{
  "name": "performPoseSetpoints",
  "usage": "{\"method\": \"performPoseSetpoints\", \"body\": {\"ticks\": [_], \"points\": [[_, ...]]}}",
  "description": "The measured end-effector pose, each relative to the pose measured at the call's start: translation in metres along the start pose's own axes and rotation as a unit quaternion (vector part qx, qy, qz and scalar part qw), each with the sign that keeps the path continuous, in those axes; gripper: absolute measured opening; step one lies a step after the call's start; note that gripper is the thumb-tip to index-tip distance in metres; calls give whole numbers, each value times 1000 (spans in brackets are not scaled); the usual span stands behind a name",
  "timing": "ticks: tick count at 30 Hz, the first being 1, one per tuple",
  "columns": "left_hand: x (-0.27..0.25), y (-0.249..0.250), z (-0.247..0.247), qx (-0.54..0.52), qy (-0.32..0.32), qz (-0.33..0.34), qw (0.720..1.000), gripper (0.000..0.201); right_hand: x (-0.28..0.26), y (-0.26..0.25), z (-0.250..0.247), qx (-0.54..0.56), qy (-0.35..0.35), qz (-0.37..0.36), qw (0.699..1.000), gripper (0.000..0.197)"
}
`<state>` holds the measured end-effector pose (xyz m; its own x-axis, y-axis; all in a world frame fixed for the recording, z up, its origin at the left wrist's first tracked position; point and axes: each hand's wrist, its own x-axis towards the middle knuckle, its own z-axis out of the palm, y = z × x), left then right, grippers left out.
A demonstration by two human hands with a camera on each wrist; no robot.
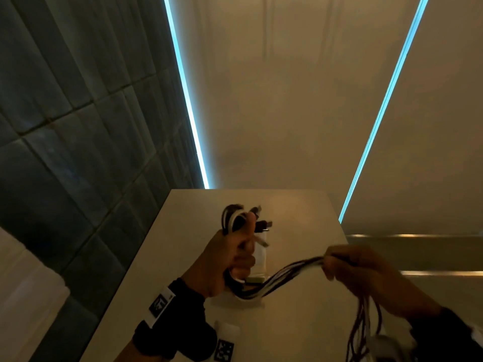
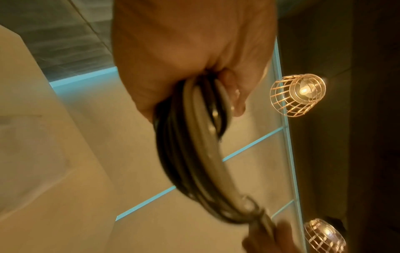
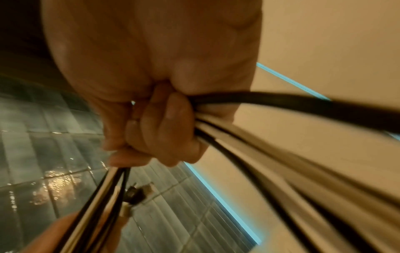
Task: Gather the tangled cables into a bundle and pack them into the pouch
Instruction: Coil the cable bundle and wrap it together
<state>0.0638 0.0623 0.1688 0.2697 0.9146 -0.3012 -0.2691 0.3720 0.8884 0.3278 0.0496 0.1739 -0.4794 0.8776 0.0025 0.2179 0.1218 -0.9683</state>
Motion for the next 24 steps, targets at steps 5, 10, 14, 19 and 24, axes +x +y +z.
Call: {"method": "performPoseSetpoints", "body": {"ticks": [5, 10, 14, 19, 24], "points": [[-8, -15, 22, 65, -73, 6, 995, 45, 37, -34, 0, -123, 43, -87, 988, 30], [-8, -17, 23, 52, -78, 2, 996, 53, 58, -38, 6, -159, 44, -131, 978, 31], [-7, -19, 21, 68, -111, -16, 991, 35, 70, -36, 10, -230, 25, -165, 959, 28], [-2, -21, 24, 47, -74, -21, 996, 13, 80, -32, 9, -267, 10, -159, 951, 25], [1, -30, 33, -55, -79, -20, 995, 11, 79, -25, 6, -246, 17, -151, 957, 25]]}}
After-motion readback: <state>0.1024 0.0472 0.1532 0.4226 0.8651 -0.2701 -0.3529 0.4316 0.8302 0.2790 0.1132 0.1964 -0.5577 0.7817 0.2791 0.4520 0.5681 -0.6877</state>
